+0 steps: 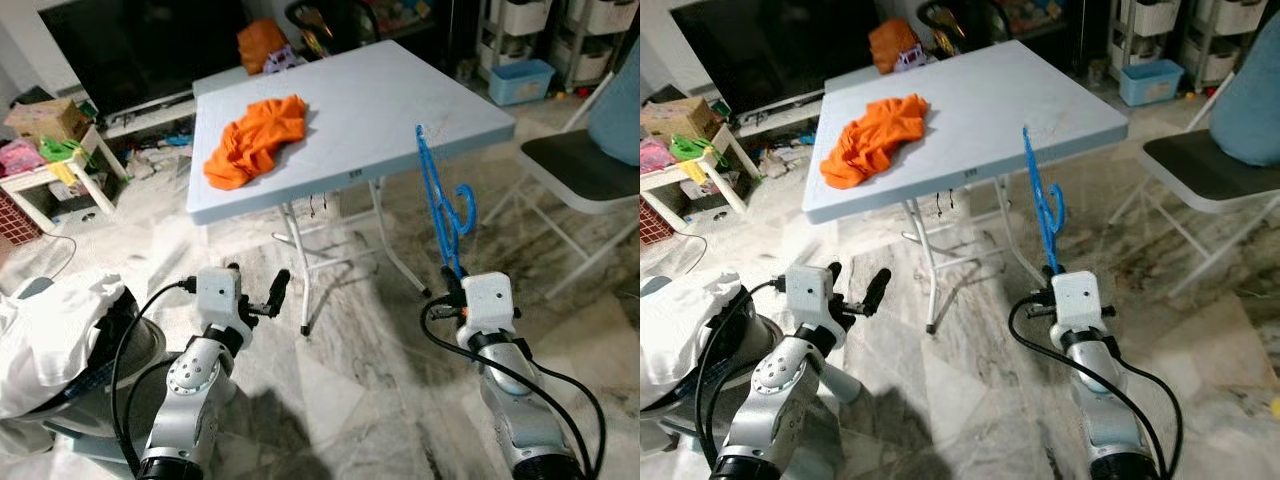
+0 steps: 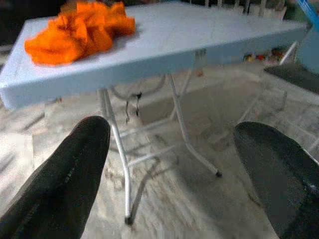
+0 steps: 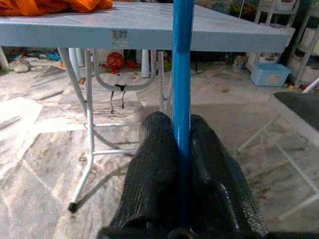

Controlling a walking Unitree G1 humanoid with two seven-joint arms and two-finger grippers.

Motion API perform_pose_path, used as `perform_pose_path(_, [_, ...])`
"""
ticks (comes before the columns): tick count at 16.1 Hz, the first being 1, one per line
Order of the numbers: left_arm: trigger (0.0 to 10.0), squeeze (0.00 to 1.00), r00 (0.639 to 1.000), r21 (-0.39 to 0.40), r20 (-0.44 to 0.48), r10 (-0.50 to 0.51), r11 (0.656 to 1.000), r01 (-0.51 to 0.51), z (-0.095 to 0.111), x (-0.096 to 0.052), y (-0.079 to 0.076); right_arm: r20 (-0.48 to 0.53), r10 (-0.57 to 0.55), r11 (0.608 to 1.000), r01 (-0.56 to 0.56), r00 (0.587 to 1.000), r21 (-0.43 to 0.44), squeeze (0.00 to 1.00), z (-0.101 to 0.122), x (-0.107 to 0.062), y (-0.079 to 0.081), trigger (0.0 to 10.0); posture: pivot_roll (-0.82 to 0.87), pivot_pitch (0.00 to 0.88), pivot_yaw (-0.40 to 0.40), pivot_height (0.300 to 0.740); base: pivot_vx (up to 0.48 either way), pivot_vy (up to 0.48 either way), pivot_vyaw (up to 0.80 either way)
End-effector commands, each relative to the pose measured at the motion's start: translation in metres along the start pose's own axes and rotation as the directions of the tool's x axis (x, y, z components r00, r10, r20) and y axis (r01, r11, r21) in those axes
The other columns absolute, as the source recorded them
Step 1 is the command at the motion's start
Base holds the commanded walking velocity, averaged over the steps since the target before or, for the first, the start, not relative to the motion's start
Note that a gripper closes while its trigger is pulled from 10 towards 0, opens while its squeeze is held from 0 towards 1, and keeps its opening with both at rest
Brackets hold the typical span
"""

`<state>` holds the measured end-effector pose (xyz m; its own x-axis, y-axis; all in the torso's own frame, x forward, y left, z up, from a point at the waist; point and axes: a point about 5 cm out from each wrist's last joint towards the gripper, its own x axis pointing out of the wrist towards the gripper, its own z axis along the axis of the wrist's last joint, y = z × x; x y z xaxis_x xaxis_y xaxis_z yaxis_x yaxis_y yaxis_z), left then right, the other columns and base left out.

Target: Hang hanger

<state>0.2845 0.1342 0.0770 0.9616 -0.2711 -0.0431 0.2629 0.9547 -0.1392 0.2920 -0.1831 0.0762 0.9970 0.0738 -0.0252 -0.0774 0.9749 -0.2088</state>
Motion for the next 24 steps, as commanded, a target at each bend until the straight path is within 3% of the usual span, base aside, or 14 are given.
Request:
perform_pose_path(1, [10.0, 0.0, 1.0, -0.011, -0.009, 0.003, 1.0, -0.003, -0.003, -0.003, 0.004, 0.014, 0.011, 1.0, -0.011, 1.0, 0.008, 0.0, 0.005, 0.002, 0.005, 10.0, -0.19, 0.0, 0.207, 0.74, 0.0, 0.0, -0.8])
perform_pose_path(5, [10.0, 0.0, 0.999, -0.021, -0.042, -0.03, 0.999, 0.029, -0.012, -0.005, 0.0, 0.002, 0.006, 1.0, -0.006, 1.0, 0.015, 0.0, 0.0, -0.003, 0.008, 10.0, -0.2, 0.0, 0.215, 0.74, 0.0, 0.0, -0.8])
perform_pose_path(10, [10.0, 0.0, 0.996, -0.046, -0.089, 0.024, 0.999, -0.028, -0.014, 0.0, 0.01, -0.002, 0.004, 1.0, -0.004, 1.0, 0.025, 0.0, 0.0, -0.002, 0.009, 10.0, -0.2, 0.0, 0.222, 0.74, 0.0, 0.0, -0.8])
perform_pose_path(14, [10.0, 0.0, 0.995, -0.032, -0.095, 0.005, 0.999, -0.008, -0.015, -0.002, 0.009, 0.0, 0.009, 0.999, -0.009, 1.0, 0.034, 0.0, 0.0, -0.003, 0.011, 10.0, -0.19, 0.0, 0.222, 0.74, 0.0, 0.42, -0.73])
perform_pose_path(20, [10.0, 0.0, 0.994, -0.024, -0.109, 0.0, 1.0, -0.002, -0.02, -0.004, 0.008, -0.004, 0.02, 0.999, -0.02, 1.0, 0.027, 0.0, 0.0, -0.002, 0.013, 10.0, -0.18, 0.0, 0.208, 0.74, 0.0, 0.48, 0.0])
perform_pose_path(24, [10.0, 0.0, 0.996, -0.023, -0.086, 0.011, 1.0, -0.013, -0.021, -0.005, 0.006, -0.025, 0.08, 0.997, -0.079, 0.997, 0.017, 0.0, -0.001, 0.001, 0.022, 10.0, -0.16, 0.0, 0.12, 0.74, 0.0, 0.12, 0.0])
